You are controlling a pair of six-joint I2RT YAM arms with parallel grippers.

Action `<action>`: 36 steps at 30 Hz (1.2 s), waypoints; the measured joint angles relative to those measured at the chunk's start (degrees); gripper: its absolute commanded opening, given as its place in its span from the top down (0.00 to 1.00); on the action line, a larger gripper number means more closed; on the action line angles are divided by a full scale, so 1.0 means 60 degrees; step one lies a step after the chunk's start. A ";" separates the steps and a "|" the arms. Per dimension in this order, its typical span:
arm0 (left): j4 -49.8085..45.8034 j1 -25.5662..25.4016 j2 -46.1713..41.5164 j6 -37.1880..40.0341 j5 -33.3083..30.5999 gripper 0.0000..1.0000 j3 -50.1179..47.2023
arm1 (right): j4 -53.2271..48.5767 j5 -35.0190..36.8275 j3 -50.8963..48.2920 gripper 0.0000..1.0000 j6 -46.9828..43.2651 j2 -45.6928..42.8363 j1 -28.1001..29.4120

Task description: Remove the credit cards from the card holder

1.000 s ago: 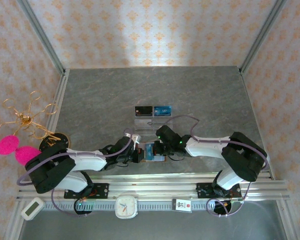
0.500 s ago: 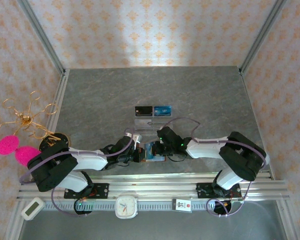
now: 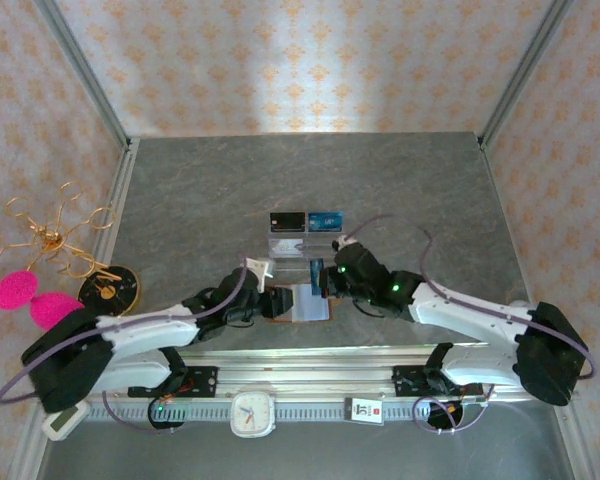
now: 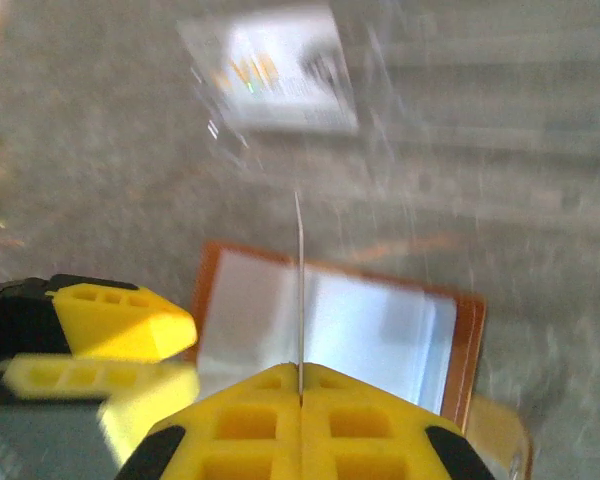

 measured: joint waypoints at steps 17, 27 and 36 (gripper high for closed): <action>-0.2958 0.0310 -0.3945 0.0889 -0.2470 0.01 0.1093 | -0.2561 -0.1880 0.7085 1.00 -0.8903 0.3825 -0.1588; -0.3486 0.0448 -0.4182 0.2080 -0.3898 0.01 0.1632 | -0.4976 -0.3064 0.9362 1.00 -1.2706 0.5486 -0.2954; -0.3472 0.0627 -0.3599 0.3133 -0.4517 0.01 0.1902 | -0.7165 -0.4240 1.0987 1.00 -1.5365 0.6688 -0.3668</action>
